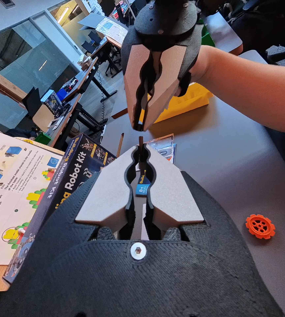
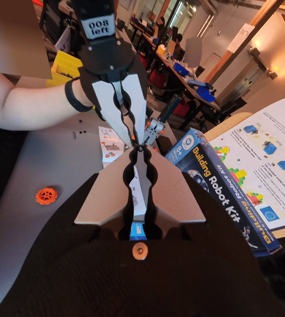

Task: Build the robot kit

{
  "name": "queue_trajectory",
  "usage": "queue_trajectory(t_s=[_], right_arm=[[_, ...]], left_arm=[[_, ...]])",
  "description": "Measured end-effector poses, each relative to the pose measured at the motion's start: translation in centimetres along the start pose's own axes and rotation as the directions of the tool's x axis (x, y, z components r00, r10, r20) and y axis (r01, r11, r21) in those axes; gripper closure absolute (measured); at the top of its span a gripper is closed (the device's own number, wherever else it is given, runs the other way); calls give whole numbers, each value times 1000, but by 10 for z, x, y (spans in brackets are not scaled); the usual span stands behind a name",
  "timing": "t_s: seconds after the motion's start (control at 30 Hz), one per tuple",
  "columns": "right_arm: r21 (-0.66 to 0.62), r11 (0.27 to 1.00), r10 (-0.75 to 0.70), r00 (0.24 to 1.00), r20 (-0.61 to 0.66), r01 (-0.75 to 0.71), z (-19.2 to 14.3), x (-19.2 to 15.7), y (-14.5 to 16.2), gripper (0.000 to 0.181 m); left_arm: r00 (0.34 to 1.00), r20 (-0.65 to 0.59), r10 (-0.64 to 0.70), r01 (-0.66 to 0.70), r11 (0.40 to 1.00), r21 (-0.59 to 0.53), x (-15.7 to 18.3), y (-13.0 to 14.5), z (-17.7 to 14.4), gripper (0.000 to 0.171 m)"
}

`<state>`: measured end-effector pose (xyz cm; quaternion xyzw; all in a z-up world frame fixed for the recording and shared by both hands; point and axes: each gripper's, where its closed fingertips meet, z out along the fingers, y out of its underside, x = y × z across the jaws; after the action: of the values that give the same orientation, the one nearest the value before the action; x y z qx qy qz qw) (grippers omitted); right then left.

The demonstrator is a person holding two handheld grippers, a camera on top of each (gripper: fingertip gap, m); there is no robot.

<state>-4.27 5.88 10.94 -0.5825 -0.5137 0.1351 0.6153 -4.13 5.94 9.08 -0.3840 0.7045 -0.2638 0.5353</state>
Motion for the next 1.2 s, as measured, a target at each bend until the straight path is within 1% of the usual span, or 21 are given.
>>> queue_trajectory(t_s=[0.03, 0.1, 0.27, 0.4, 0.53, 0.6, 0.93, 1.0, 1.1, 1.2], right_arm=[[5, 1000, -3, 1000, 14, 3, 0, -3, -2, 175], [-31, 999, -23, 999, 27, 24, 2, -7, 2, 175], [-96, 995, -16, 1000, 16, 18, 7, -5, 13, 175], [-98, 995, -12, 1000, -3, 12, 5, -1, 14, 175], [-96, 995, 7, 999, 36, -3, 6, -6, 15, 175], [-109, 994, 18, 999, 27, -15, 7, -4, 19, 175], [-59, 994, 96, 992, 81, -91, 10, -6, 26, 175], [-37, 992, 125, 987, 100, -122, 10, -8, 27, 175], [17, 982, 183, 974, 137, -187, 11, -11, 27, 176], [24, 972, 229, 961, 153, -235, 12, -12, 34, 176]], left_arm=[[1000, -4, -4, 4, 1000, 5, 0, 0, 0, 171], [1000, -17, -11, 11, 1000, 11, 2, -1, 1, 171], [1000, -4, 5, -5, 999, -34, 1, 9, 6, 171], [1000, -14, -5, 5, 1000, -28, 2, 9, 8, 171], [1000, -14, -2, 1, 999, -37, 2, 10, 9, 171], [1000, -13, -2, 1, 999, -50, 2, 13, 9, 171], [998, -48, -36, 32, 997, -72, 4, 18, 10, 171], [996, -69, -57, 51, 995, -84, 7, 20, 10, 171], [986, -112, -127, 115, 988, -104, 11, 20, 9, 171], [984, -117, -132, 119, 986, -116, 12, 24, 11, 171]])
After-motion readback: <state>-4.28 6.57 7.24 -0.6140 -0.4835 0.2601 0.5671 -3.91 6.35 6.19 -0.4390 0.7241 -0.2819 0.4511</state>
